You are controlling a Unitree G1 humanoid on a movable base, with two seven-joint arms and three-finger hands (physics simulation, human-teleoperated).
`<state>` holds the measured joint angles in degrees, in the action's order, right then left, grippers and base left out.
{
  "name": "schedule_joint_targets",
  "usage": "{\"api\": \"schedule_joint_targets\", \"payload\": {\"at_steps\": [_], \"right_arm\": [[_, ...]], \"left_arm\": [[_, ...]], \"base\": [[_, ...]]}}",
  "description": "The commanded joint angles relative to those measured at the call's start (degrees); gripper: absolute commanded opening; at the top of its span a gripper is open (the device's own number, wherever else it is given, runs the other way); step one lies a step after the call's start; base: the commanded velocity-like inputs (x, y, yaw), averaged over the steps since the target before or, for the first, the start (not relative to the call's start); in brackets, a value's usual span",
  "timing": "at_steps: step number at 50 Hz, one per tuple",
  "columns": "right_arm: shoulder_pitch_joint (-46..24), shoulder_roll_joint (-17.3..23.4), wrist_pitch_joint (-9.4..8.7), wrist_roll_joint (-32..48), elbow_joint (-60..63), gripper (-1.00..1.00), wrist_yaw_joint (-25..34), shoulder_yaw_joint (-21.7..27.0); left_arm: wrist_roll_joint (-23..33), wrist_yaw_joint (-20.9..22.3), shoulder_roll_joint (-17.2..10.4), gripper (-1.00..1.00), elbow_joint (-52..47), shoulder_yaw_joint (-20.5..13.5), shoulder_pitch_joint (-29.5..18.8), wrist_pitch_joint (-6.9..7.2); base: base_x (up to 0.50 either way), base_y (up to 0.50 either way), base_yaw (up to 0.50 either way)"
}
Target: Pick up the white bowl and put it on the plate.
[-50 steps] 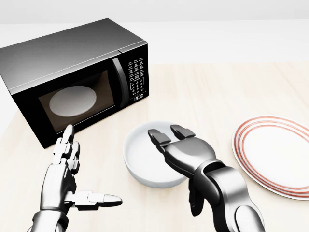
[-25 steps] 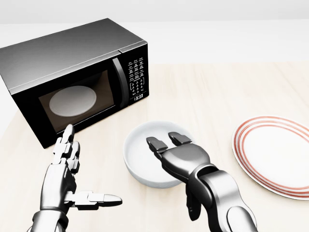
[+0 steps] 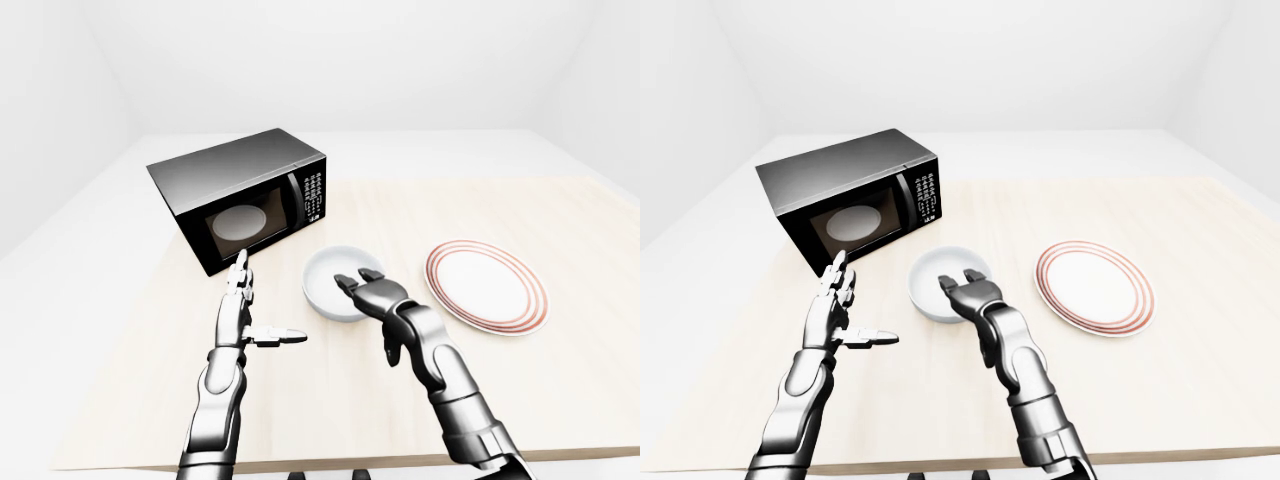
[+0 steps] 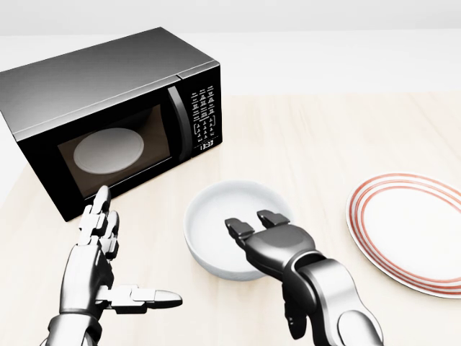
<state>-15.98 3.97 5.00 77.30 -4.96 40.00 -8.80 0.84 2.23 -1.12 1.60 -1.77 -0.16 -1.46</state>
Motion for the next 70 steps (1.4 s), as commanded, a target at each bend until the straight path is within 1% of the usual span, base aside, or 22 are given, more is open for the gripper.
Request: {"api": "schedule_joint_targets", "payload": {"at_steps": [1, 5, 8, 14, 17, 19, 22, 34, 35, 36, 37, 43, 45, 48, 56, 57, 59, 60, 62, 64, 67, 70], "right_arm": [[-0.5, 0.0, 0.00, 0.7, -2.3, 1.00, -0.5, -0.2], [-0.9, -0.2, 0.00, 0.9, -3.6, 1.00, -1.2, -0.2], [-1.2, -0.3, 0.00, 1.1, -4.6, 1.00, -1.8, -0.4], [-1.7, -0.2, 0.00, 1.3, -7.0, 1.00, -3.5, -0.4], [-1.7, -0.2, 0.00, 1.3, -6.9, 1.00, -3.3, -0.4], [-1.7, -0.1, 0.00, 1.3, -7.0, 1.00, -3.4, -0.4], [-1.7, -0.1, 0.00, 1.4, -7.5, 1.00, -4.0, -0.5], [-1.3, -0.1, 0.00, 1.6, -7.6, 1.00, -4.3, -0.6], [-1.3, -0.2, 0.00, 1.4, -7.4, 0.00, -4.2, -0.6], [-1.3, -0.2, 0.00, 1.3, -7.3, -0.38, -4.3, -0.5], [-1.3, -0.2, 0.00, 1.2, -7.2, -1.00, -4.1, -0.5], [-1.3, -0.2, 0.00, 1.2, -7.0, -1.00, -3.9, -0.5], [-1.6, -0.1, 0.00, 1.1, -7.3, -1.00, -4.0, -0.4], [-1.8, -0.1, 0.00, 1.1, -7.1, -1.00, -3.9, -0.4], [-2.9, -0.3, 0.00, 0.6, -6.5, -1.00, -4.8, 0.1], [-3.0, -0.3, 0.00, 0.6, -6.3, -1.00, -4.8, 0.2], [-3.8, -0.4, 0.00, 0.6, -6.7, -1.00, -6.2, 0.4], [-4.0, -0.4, 0.00, 0.8, -6.6, -1.00, -6.7, 0.4], [-4.7, -0.6, 0.00, 0.5, -6.7, -1.00, -7.8, 0.7], [-5.2, -0.7, 0.00, 0.2, -6.6, -1.00, -8.4, 0.8], [-6.9, -0.8, 0.00, 0.0, -7.2, -1.00, -11.6, 1.4], [-8.1, -0.8, 0.00, -0.3, -7.2, -1.00, -13.5, 1.6]], "left_arm": [[0.0, 0.0, 0.0, 1.00, 0.1, 0.0, 0.0, -0.12], [0.0, 0.0, 0.0, 1.00, -0.2, 0.0, 0.0, 0.20], [-0.1, 0.0, 0.0, 1.00, 0.2, 0.0, -0.1, -0.16], [-0.1, 0.1, 0.0, 1.00, -0.1, -0.1, -0.1, 0.16], [-0.1, 0.1, 0.0, 1.00, 0.2, -0.1, -0.1, -0.11], [-0.1, 0.1, 0.0, 1.00, 0.0, 0.0, -0.1, -0.01], [-0.1, 0.1, 0.0, 1.00, 0.5, 0.0, -0.1, -0.51], [-0.1, 0.1, 0.0, 1.00, -0.3, 0.0, 0.1, 0.12], [-0.1, 0.1, 0.0, 1.00, -0.3, 0.0, 0.1, 0.17], [-0.1, 0.1, 0.0, 1.00, -0.4, 0.0, 0.1, 0.21], [-0.1, 0.1, 0.0, 1.00, -0.3, 0.0, 0.1, 0.18], [0.0, 0.1, 0.0, 1.00, 0.2, 0.0, -0.1, -0.21], [0.0, 0.0, 0.0, 1.00, 0.0, 0.0, -0.1, -0.02], [0.0, 0.0, 0.0, 1.00, 0.5, 0.0, -0.2, -0.34], [0.0, 0.0, 0.0, 1.00, 0.3, 0.0, -0.3, -0.06], [0.0, 0.0, 0.0, 1.00, 0.7, 0.0, -0.3, -0.45], [0.0, 0.0, -0.1, 1.00, 0.8, -0.1, -0.3, -0.54], [0.0, 0.0, 0.0, 1.00, 0.2, 0.0, -0.2, -0.09], [0.0, 0.1, 0.0, 1.00, 0.7, -0.1, -0.3, -0.48], [-0.1, 0.1, 0.0, 1.00, 0.7, -0.1, -0.3, -0.47], [-0.1, 0.1, -0.1, 1.00, 0.7, -0.1, -0.3, -0.48], [-0.1, 0.1, 0.0, 1.00, 0.7, -0.1, -0.3, -0.46]], "base": [[0.00, 0.00, 0.00], [0.00, 0.00, 0.00], [0.00, 0.00, 0.00], [0.00, 0.00, 0.00], [0.00, 0.00, 0.00], [0.00, 0.00, 0.00], [0.00, 0.00, 0.00], [0.00, 0.00, 0.00], [0.00, 0.00, 0.00], [0.00, 0.00, 0.00], [0.00, 0.00, 0.00], [0.00, 0.00, 0.00], [0.00, 0.00, 0.00], [0.00, 0.00, 0.00], [0.00, 0.00, 0.00], [0.00, 0.00, 0.00], [0.00, 0.00, 0.00], [0.00, 0.00, 0.00], [0.01, 0.00, 0.00], [0.00, 0.00, 0.00], [0.00, 0.00, 0.00], [0.00, 0.00, 0.00]]}}
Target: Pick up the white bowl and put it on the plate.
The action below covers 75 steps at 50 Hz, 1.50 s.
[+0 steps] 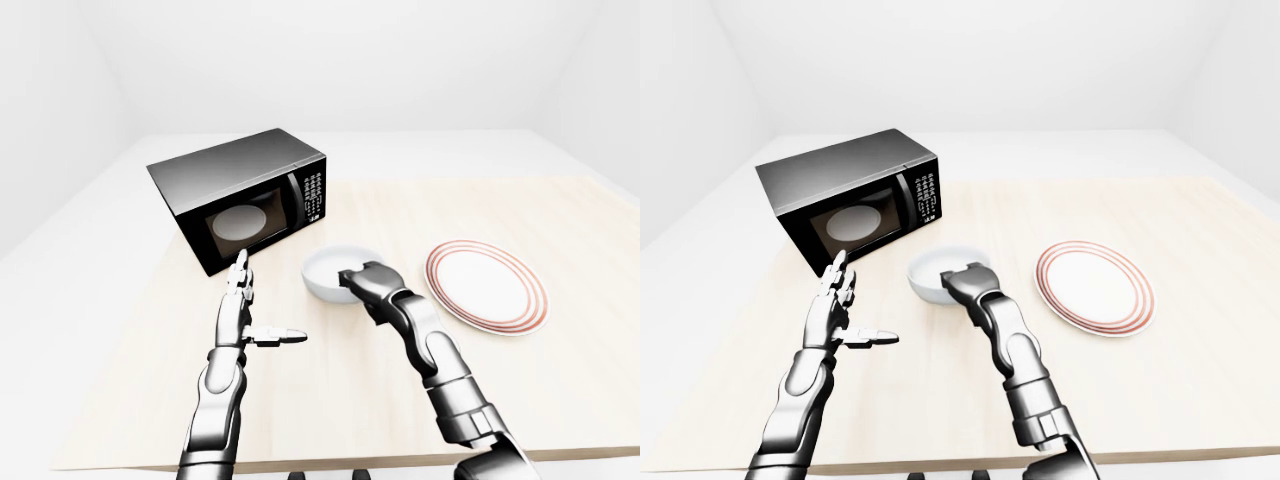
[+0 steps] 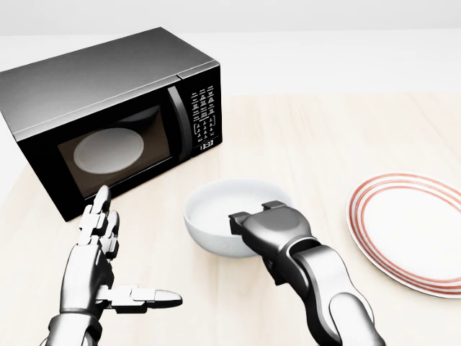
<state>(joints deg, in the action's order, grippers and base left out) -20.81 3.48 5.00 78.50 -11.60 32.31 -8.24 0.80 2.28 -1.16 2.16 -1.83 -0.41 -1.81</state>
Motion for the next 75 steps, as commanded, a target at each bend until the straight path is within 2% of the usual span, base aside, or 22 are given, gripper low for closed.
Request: {"api": "schedule_joint_targets", "payload": {"at_steps": [1, 4, 12, 22, 25, 28, 33, 40, 43, 47, 48, 50, 51, 56, 59, 66, 70, 71, 75], "right_arm": [[-4.1, -0.5, 0.00, -1.5, -0.4, -1.00, -6.8, 1.3], [-5.2, -0.6, 0.00, -2.4, 0.1, -1.00, -7.6, 1.7], [-5.1, -0.5, 0.00, -3.1, 1.8, -1.00, -8.3, 1.5], [-5.3, -0.1, 0.00, -3.4, 2.4, -1.00, -9.0, 2.1], [-5.5, 0.2, 0.00, -3.5, 2.6, -1.00, -9.1, 2.3], [-5.5, 0.6, 0.00, -3.5, 2.8, -1.00, -9.4, 2.6], [-5.3, 1.0, 0.00, -3.4, 3.5, -1.00, -10.2, 3.0], [-5.1, 1.9, 0.00, -0.5, 3.8, -1.00, -13.1, 3.2], [-5.3, 2.4, 0.00, 1.3, 3.5, -1.00, -15.5, 3.5], [-5.5, 2.9, 0.00, 2.3, 2.3, -1.00, -17.9, 3.9], [-5.6, 3.0, 0.00, 2.5, 2.1, -1.00, -18.5, 4.0], [-5.7, 3.3, 0.00, 3.1, 1.9, -1.00, -19.1, 4.1], [-5.9, 3.6, 0.00, 3.8, 1.8, -1.00, -20.3, 4.2], [-6.4, 4.4, 0.00, 4.9, 0.2, -1.00, -23.2, 4.9], [-6.8, 5.0, 0.00, 5.5, -1.4, -1.00, -25.8, 5.3], [-6.6, 6.0, -0.51, 5.7, -2.7, -1.00, -27.7, 5.9], [-6.4, 6.8, -1.05, 5.7, -3.9, -1.00, -29.2, 6.2], [-6.3, 7.1, -1.10, 5.5, -4.1, -1.00, -29.5, 6.5], [-5.9, 7.9, -1.42, 5.1, -4.5, -1.00, -29.8, 7.1]], "left_arm": [[0.0, 0.0, 0.0, 1.00, 0.2, 0.0, -0.1, -0.16], [0.0, 0.0, 0.0, 1.00, -0.3, 0.1, 0.1, 0.15], [0.0, 0.0, 0.0, 1.00, 0.2, 0.1, 0.0, -0.32], [0.1, 0.0, 0.0, 1.00, -0.7, 0.1, 0.3, 0.33], [0.1, 0.0, 0.0, 1.00, -0.2, 0.1, 0.2, 0.01], [0.2, -0.1, 0.1, 1.00, -1.2, 0.2, 0.4, 0.76], [0.2, -0.1, 0.1, 1.00, -0.3, 0.1, 0.2, 0.16], [0.2, -0.2, 0.1, 1.00, 0.7, 0.1, 0.0, -0.55], [0.2, -0.1, 0.1, 1.00, -0.2, 0.1, 0.1, 0.08], [0.2, -0.1, 0.0, 1.00, -0.1, 0.1, 0.1, -0.01], [0.2, -0.1, 0.1, 1.00, -0.6, 0.2, 0.2, 0.39], [0.1, 0.0, 0.0, 1.00, -0.5, 0.1, 0.2, 0.22], [0.1, 0.0, 0.0, 1.00, 0.2, 0.0, 0.0, -0.28], [0.1, 0.0, 0.0, 1.00, 0.3, 0.0, 0.0, -0.30], [0.1, 0.0, 0.0, 1.00, -0.5, 0.1, 0.3, 0.14], [0.2, -0.1, 0.0, 1.00, 0.4, 0.1, 0.0, -0.41], [0.2, -0.1, 0.1, 1.00, 0.2, 0.1, 0.0, -0.25], [0.2, -0.2, 0.1, 1.00, -0.7, 0.2, 0.3, 0.43], [0.2, -0.1, 0.1, 1.00, 0.2, 0.1, 0.1, -0.34]], "base": [[0.00, 0.00, 0.00], [0.00, 0.00, 0.00], [0.00, 0.00, 0.00], [0.00, 0.00, 0.00], [0.00, 0.00, 0.00], [0.00, 0.00, 0.00], [0.00, 0.00, 0.00], [0.00, 0.00, 0.00], [0.00, 0.00, 0.00], [0.00, 0.00, 0.00], [0.00, 0.00, 0.00], [0.00, 0.00, 0.00], [0.00, 0.00, 0.00], [0.00, 0.00, 0.00], [0.00, 0.00, 0.00], [0.00, 0.00, 0.00], [0.00, 0.00, 0.00], [0.00, 0.00, 0.00], [0.00, 0.00, 0.00]]}}
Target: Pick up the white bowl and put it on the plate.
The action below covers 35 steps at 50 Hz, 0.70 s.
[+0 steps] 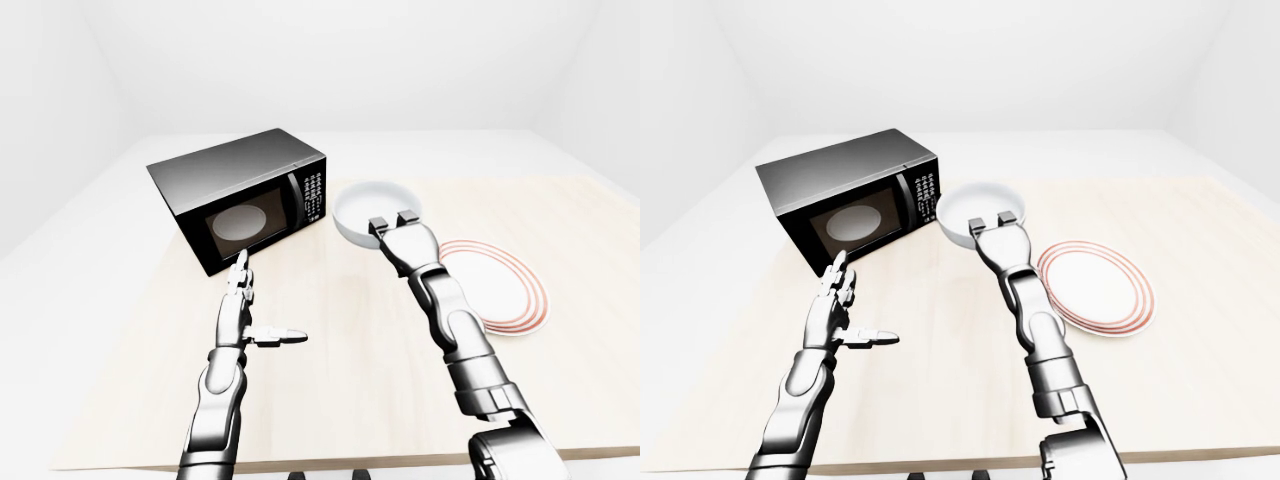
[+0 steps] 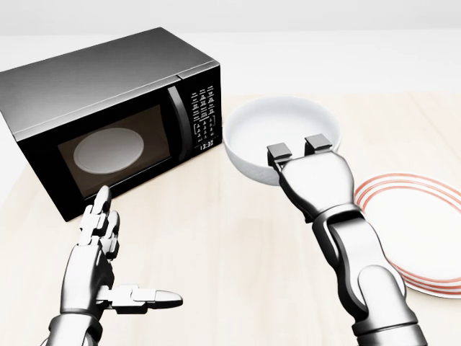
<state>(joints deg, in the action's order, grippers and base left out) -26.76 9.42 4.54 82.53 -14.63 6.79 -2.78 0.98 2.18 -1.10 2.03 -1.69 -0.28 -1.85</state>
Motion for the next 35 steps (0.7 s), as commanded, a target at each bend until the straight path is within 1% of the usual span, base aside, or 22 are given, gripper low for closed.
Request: {"api": "schedule_joint_targets", "payload": {"at_steps": [1, 2, 5, 7, 8, 10, 13, 14, 18, 21, 25, 32, 35], "right_arm": [[0.2, 2.1, -1.08, 0.8, -1.5, -1.00, -4.3, 1.7], [0.3, 2.2, -1.24, 0.5, -1.6, -1.00, -4.4, 1.9], [0.1, 3.2, -1.48, -0.1, -2.2, -1.00, -4.7, 2.6], [0.0, 4.0, -1.64, -0.8, -1.9, -1.00, -4.3, 3.2], [0.1, 4.4, -1.78, -1.0, -1.7, -1.00, -4.0, 3.5], [-0.1, 5.2, -1.91, -1.6, -1.7, -1.00, -3.9, 4.2], [0.2, 6.0, -2.14, -2.3, -1.1, -1.00, -3.5, 4.7], [0.1, 6.5, -2.20, -2.5, -1.6, -1.00, -3.9, 5.1], [0.5, 7.5, -2.41, -3.3, -1.4, -1.00, -3.7, 5.9], [0.8, 8.2, -2.58, -3.9, -1.9, -1.00, -4.1, 6.4], [1.5, 9.5, -2.76, -4.9, -1.8, -1.00, -4.2, 7.5], [2.8, 11.9, -3.33, -6.7, -0.9, -1.00, -3.7, 9.6], [3.5, 12.8, -3.55, -7.3, -0.1, -1.00, -3.4, 10.5]], "left_arm": [[0.0, 0.0, 0.0, 1.00, 0.2, 0.0, 0.0, -0.21], [0.1, 0.0, 0.0, 1.00, -0.1, 0.0, 0.1, 0.03], [0.1, 0.0, 0.0, 1.00, 0.6, -0.1, -0.1, -0.48], [0.1, -0.1, -0.1, 1.00, 0.8, -0.1, -0.2, -0.56], [0.1, -0.1, -0.1, 1.00, 0.8, -0.1, -0.2, -0.54], [0.1, -0.1, -0.1, 1.00, 0.2, -0.1, -0.1, -0.02], [0.2, -0.1, -0.1, 1.00, 0.7, -0.1, -0.1, -0.39], [0.2, -0.1, -0.1, 1.00, 0.2, -0.1, -0.2, 0.11], [0.2, -0.2, -0.1, 1.00, 1.2, -0.2, -0.4, -0.58], [0.2, -0.2, -0.1, 1.00, 0.9, -0.1, -0.3, -0.28], [0.2, -0.2, -0.1, 1.00, 1.4, -0.2, -0.4, -0.72], [0.3, -0.3, -0.1, 1.00, 0.7, -0.2, -0.3, -0.07], [0.3, -0.3, -0.1, 1.00, 0.8, -0.1, -0.3, -0.19]], "base": [[0.00, 0.00, 0.00], [0.00, 0.00, 0.00], [0.00, 0.00, 0.00], [0.00, 0.00, 0.00], [0.00, 0.00, 0.00], [0.00, 0.00, 0.00], [0.00, 0.00, 0.00], [0.00, 0.00, 0.00], [0.00, 0.00, 0.00], [0.00, 0.00, 0.00], [0.00, 0.00, 0.00], [0.00, 0.00, 0.00], [0.00, 0.00, 0.00]]}}
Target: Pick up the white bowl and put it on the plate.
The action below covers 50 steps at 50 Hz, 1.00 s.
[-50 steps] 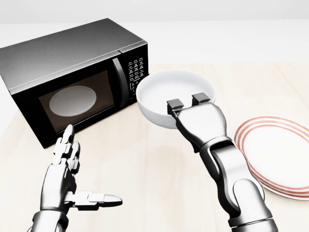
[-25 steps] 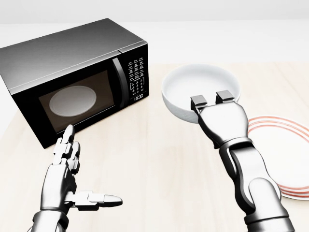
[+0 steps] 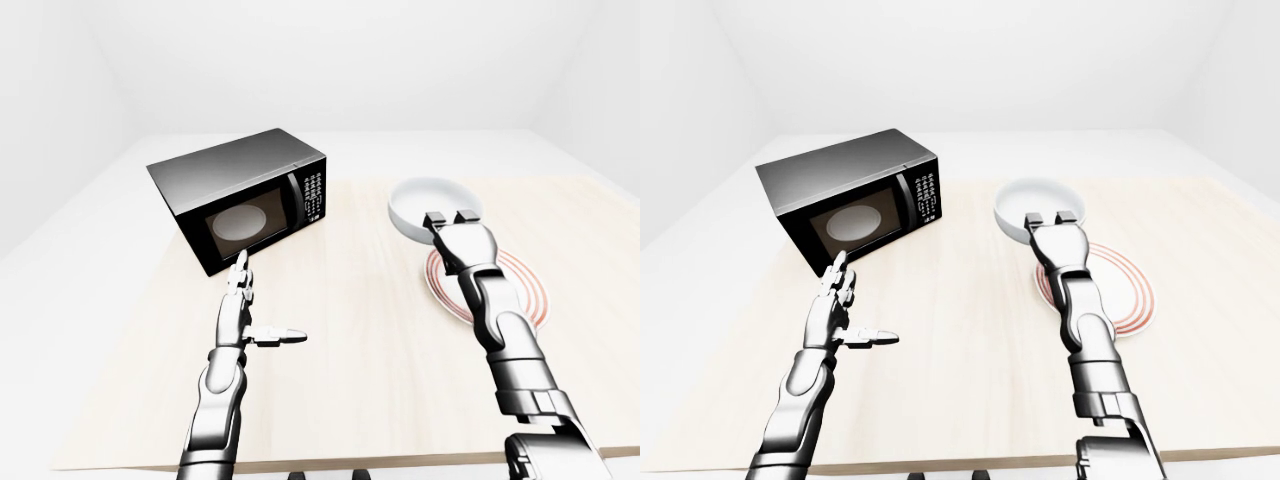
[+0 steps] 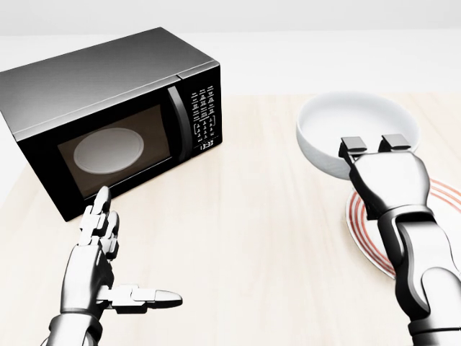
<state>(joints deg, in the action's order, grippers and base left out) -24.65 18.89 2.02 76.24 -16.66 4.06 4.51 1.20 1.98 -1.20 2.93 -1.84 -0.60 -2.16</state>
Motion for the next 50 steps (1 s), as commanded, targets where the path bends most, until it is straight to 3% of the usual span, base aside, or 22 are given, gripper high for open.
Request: {"api": "schedule_joint_targets", "payload": {"at_steps": [1, 30, 35, 50], "right_arm": [[1.5, 3.5, -1.05, -1.2, 1.9, -1.00, -0.6, 3.4], [5.5, 8.4, -1.78, -4.2, -0.4, -1.00, -2.8, 7.7], [5.8, 8.7, -1.95, -4.4, -0.3, -1.00, -2.8, 7.9], [7.5, 9.1, -2.02, -5.3, -0.1, -1.00, -3.0, 8.8]], "left_arm": [[0.1, -0.1, 0.0, 1.00, 0.0, 0.0, 0.0, 0.08], [0.2, -0.1, 0.0, 1.00, 1.0, 0.0, -0.3, -0.74], [0.3, -0.2, 0.0, 1.00, -0.1, 0.1, -0.1, 0.12], [0.4, -0.4, 0.0, 1.00, 0.5, 0.1, -0.2, -0.23]], "base": [[0.00, 0.00, 0.00], [0.00, 0.00, 0.00], [0.00, 0.00, 0.00], [0.00, 0.00, 0.00]]}}
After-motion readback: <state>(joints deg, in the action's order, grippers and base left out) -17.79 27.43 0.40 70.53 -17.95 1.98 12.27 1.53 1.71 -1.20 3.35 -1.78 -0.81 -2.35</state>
